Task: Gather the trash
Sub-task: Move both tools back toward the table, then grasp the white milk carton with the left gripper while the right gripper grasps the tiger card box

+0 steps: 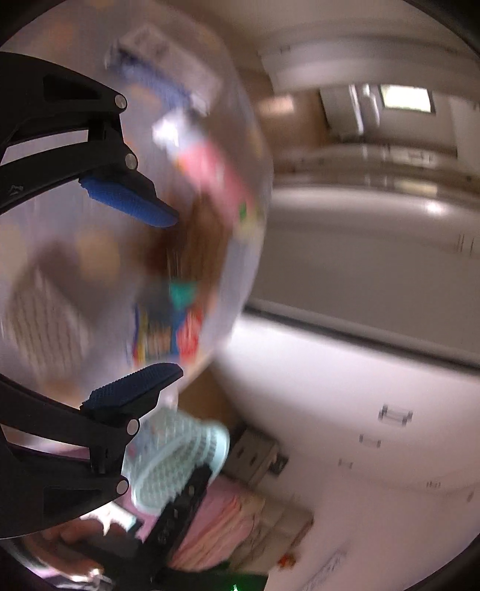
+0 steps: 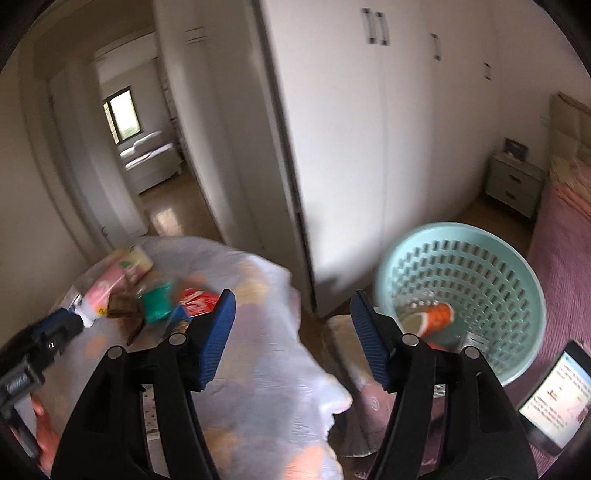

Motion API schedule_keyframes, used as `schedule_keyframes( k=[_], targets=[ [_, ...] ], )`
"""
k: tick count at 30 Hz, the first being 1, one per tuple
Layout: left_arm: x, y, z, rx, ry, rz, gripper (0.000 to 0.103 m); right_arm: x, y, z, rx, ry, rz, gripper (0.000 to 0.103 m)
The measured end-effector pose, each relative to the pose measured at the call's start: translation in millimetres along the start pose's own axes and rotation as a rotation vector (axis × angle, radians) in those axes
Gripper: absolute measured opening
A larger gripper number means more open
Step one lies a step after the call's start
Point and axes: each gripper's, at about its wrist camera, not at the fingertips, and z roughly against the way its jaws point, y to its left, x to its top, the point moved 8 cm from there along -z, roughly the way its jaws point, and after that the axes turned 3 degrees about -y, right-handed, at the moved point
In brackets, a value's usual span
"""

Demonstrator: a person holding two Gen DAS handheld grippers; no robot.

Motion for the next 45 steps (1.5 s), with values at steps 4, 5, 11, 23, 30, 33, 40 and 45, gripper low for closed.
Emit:
schedule_keyframes(
  k=[4,5,11,23,30,33,40,45],
  targets=[
    [0.9,67.4,10.1,0.113,-0.007,0.066,0.075,-5.7,33.7,-15.4,0.049,0.032,0.041,0.066],
    [2.4,81.1,12.3,0.143,-0.009,0.072,0.075,-9.4,43.2,-22.1,0.060,0.051,0.052,0.067],
    [3.1,154.7,16.9,0.287,0.017,0.101,0.079,-33.8,77.3,-50.5,0.083,0.129,0.097,0.068],
    [-11.6,198.0,-9.9,0.421,0.131,-0.037,0.079,-60.2,100.3,-89.0,0.095,0.232,0.109,0.071],
    [-8.3,196.8,0.1,0.446,0.115,-0.038,0.079,-66.5,109.5,-101.2,0.117,0.262,0.095,0.077],
    [-9.4,205.9,-1.3,0.510,0.140,-0.038,0.085,-65.8,111.7,-107.7,0.100,0.265,0.078,0.085],
    [-8.8,201.4,-18.7,0.421,0.153,-0.025,0.083,-68.4,121.2,-123.4,0.054,0.281,0.117,0.091],
    [-13.9,197.4,-24.8,0.423,0.142,-0.027,0.079,-70.5,125.9,-126.6,0.024,0.282,0.156,0.092]
  ],
)
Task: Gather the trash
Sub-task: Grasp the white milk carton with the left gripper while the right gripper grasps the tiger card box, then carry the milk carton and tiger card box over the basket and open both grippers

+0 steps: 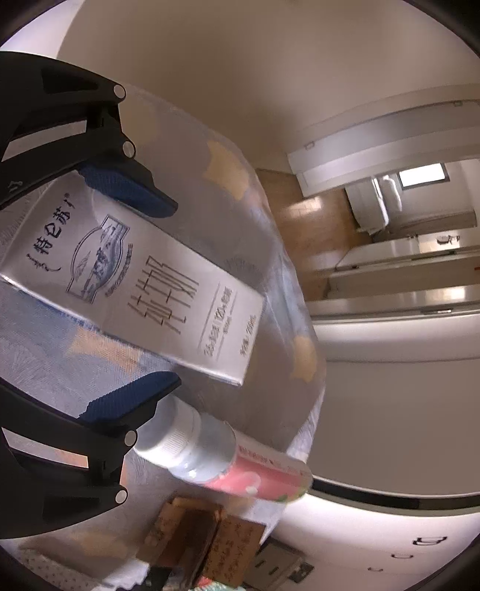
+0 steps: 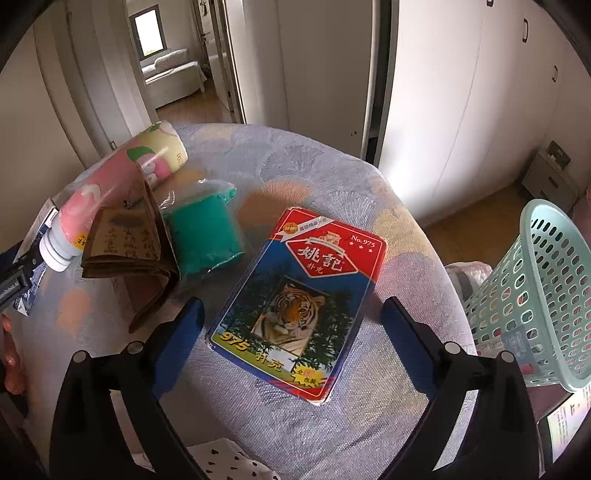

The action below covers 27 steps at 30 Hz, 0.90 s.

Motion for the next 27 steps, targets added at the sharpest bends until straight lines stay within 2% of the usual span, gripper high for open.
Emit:
schedule_keyframes(
  k=[5,9,12,15,17,20,23,27],
  targets=[
    [-0.7,-0.3,0.4,-0.027,-0.010,0.020,0.053,-0.1,-1.0,2.1,-0.008,-0.007,-0.004,0.091],
    [-0.4,7.2,2.4,-0.027,-0.015,0.063,0.051,0.0,-8.7,5.8,-0.027,-0.033,-0.026,0.072],
    [0.9,10.6,3.9,-0.025,-0.024,0.090,0.051,0.7,-9.8,8.5,-0.022,-0.044,-0.026,0.070],
    [6.5,12.1,23.9,0.051,-0.077,0.092,0.051,2.1,-10.2,15.4,-0.007,-0.078,-0.030,0.068],
    [13.0,6.7,45.4,0.041,-0.133,0.094,0.051,4.5,-11.5,25.8,0.013,-0.125,-0.041,0.068],
    [16.9,-7.5,69.6,0.035,-0.177,0.081,0.051,4.9,-15.2,43.4,0.047,-0.190,-0.055,0.067],
    [18.8,-29.5,88.8,-0.015,-0.202,0.085,0.051,2.7,-20.7,62.5,0.064,-0.235,-0.062,0.066],
    [24.5,-74.0,109.2,-0.129,-0.231,0.072,0.051,7.6,-32.7,95.9,0.049,-0.302,-0.052,0.066]
  ],
)
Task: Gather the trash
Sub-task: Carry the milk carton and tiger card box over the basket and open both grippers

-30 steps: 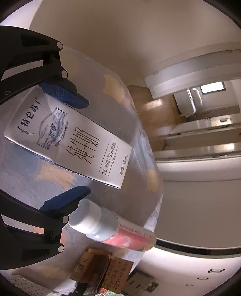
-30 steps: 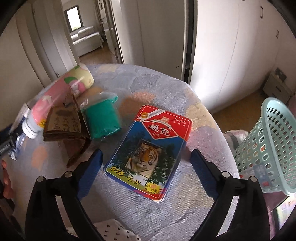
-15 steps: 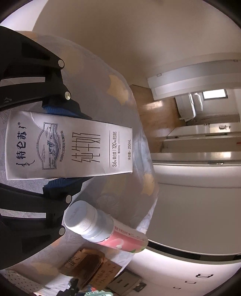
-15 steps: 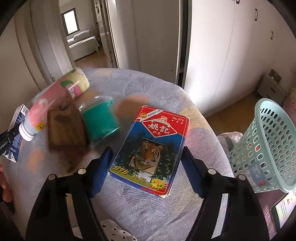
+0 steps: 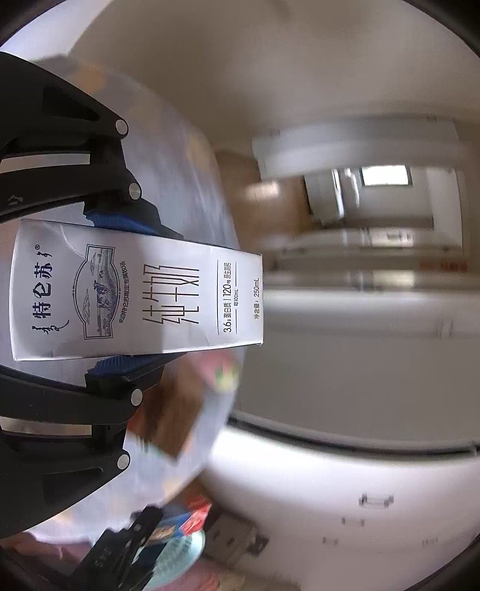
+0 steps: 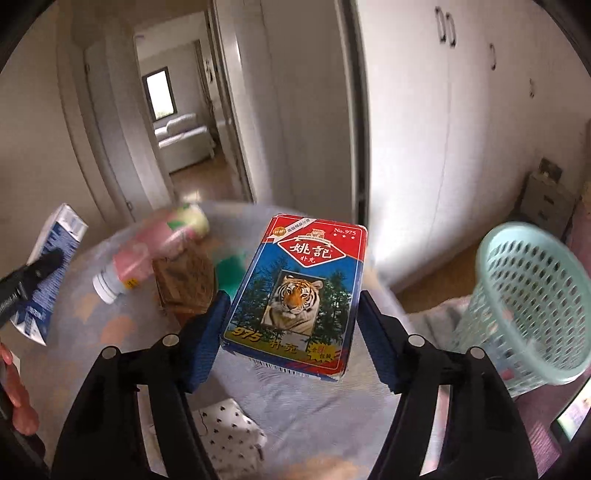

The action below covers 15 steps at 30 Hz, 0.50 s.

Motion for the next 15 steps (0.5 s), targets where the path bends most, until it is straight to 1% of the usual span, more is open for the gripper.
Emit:
schedule_keyframes(
  k=[4,7,11,13,15],
  targets=[
    [10.2,-52.3,8.7,-0.098,-0.019,-0.031,0.051,22.1,-20.7,33.7,-0.011,-0.069,-0.028,0.065],
    [16.7,-89.4,13.8,-0.175,-0.034,-0.044,0.051,36.3,-48.7,56.7,-0.043,-0.108,-0.057,0.065],
    [22.4,-135.3,16.8,-0.242,-0.049,-0.077,0.051,42.6,-83.7,74.1,-0.080,-0.132,-0.098,0.065],
    [18.9,-157.6,15.6,-0.272,-0.051,-0.093,0.051,42.5,-105.9,81.0,-0.129,-0.139,-0.105,0.065],
    [12.5,-179.5,12.5,-0.300,-0.037,-0.108,0.051,40.7,-122.2,83.8,-0.156,-0.144,-0.118,0.065]
  ],
)
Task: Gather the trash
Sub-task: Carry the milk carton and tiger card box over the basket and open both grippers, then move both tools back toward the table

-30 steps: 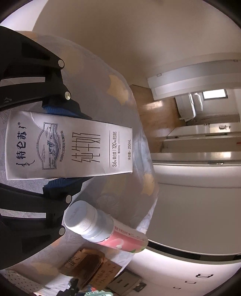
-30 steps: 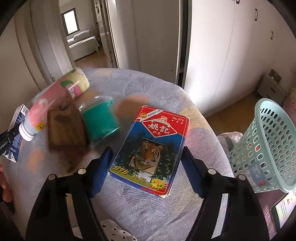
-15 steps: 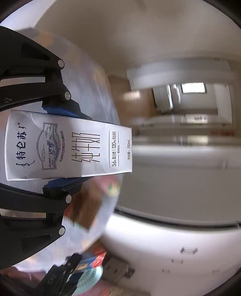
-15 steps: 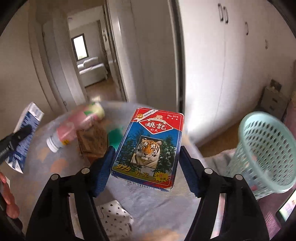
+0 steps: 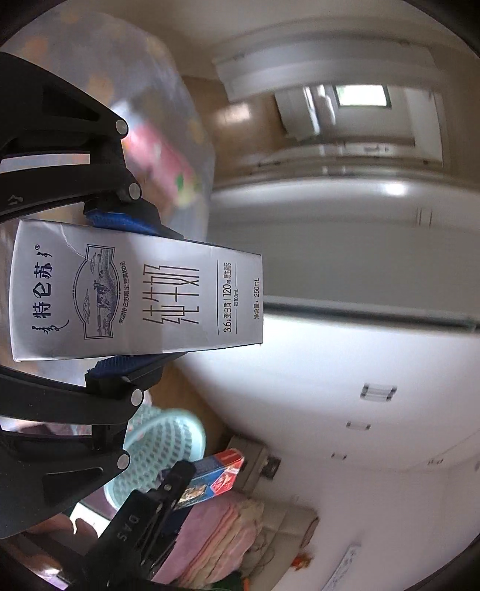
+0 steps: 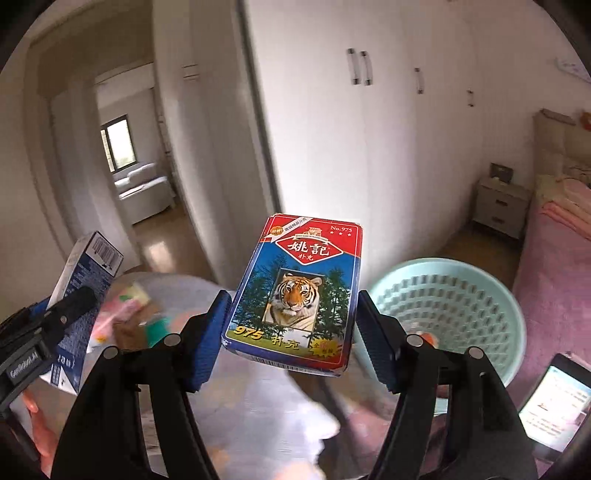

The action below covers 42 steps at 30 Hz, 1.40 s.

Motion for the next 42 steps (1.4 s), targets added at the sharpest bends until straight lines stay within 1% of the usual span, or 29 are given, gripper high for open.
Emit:
schedule_keyframes(
  k=[6,11,13,16,18,21,26,30,32,35,40,42],
  targets=[
    [-20.8,-64.2,-33.9,-0.078,0.054,-0.056,0.051,-2.4,-55.5,-1.5,-0.064,0.014,-0.066,0.065],
    [-42.6,-113.3,-64.3,-0.169,0.142,-0.025,0.051,-9.7,-95.5,-7.1,-0.118,0.038,-0.118,0.065],
    [-49.3,-127.0,-73.6,-0.175,0.175,-0.030,0.051,-14.1,-110.3,-8.1,-0.142,0.047,-0.136,0.065],
    [-54.5,-148.3,-82.2,-0.212,0.194,-0.035,0.051,-23.9,-132.6,-14.3,-0.174,0.075,-0.173,0.065],
    [-55.8,-159.6,-88.3,-0.224,0.200,-0.048,0.051,-32.3,-147.5,-19.8,-0.200,0.101,-0.196,0.065],
    [-57.7,-172.5,-101.0,-0.247,0.213,-0.050,0.051,-42.9,-167.0,-26.3,-0.229,0.135,-0.249,0.065],
    [-64.9,-186.3,-125.4,-0.282,0.252,-0.017,0.051,-57.2,-194.3,-42.8,-0.273,0.190,-0.318,0.065],
    [-67.2,-195.0,-141.9,-0.305,0.268,-0.005,0.052,-63.4,-208.7,-49.8,-0.271,0.213,-0.351,0.066],
    [-66.1,-196.1,-145.0,-0.341,0.275,0.009,0.059,-65.0,-211.6,-52.3,-0.264,0.228,-0.370,0.066],
    [-67.2,-200.4,-145.3,-0.348,0.277,0.011,0.059,-66.6,-216.6,-52.2,-0.262,0.233,-0.399,0.066],
    [-64.7,-202.8,-133.6,-0.350,0.259,-0.006,0.059,-63.8,-217.1,-43.9,-0.252,0.217,-0.396,0.066],
    [-64.6,-198.8,-125.5,-0.344,0.253,-0.007,0.060,-60.5,-210.3,-39.9,-0.245,0.209,-0.379,0.066]
  ],
)
